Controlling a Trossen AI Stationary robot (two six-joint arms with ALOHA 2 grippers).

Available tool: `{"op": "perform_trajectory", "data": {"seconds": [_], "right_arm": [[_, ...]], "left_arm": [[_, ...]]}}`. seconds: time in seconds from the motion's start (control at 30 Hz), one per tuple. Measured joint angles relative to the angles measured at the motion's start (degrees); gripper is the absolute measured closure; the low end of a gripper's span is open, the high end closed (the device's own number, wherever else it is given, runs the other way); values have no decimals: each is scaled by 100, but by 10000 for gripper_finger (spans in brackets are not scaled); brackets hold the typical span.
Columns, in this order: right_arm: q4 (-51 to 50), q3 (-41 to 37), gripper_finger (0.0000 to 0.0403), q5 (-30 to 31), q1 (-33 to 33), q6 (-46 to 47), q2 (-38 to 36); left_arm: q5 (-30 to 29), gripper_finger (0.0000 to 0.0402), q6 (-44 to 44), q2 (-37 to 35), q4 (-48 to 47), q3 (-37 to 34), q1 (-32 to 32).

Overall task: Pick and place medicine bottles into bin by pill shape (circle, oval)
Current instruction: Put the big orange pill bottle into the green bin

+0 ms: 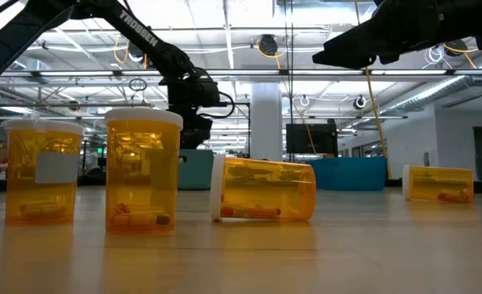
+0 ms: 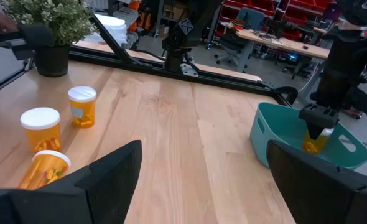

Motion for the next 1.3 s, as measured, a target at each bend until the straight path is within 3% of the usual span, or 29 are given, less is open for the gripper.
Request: {"op": "perform_trajectory", "data": {"seconds": [0.3,0.67,0.93,1.3], "right_arm": [[-148,0,67,-2,33,164,0],[-716,0,67,197,489,960,2],[-1372,2,67,1100,1274,2016,2],[-2006,123,67,1925,2517,3379,1]], "left_arm": [[-574,67,-42,-170,43,15,-139],[-675,93,-102,-1407,-89,24,-651],[-509,122,-286,-2449,-49,-214,-1754],[-550,123,-696,-3351,1472,-1895,-3598]]}}
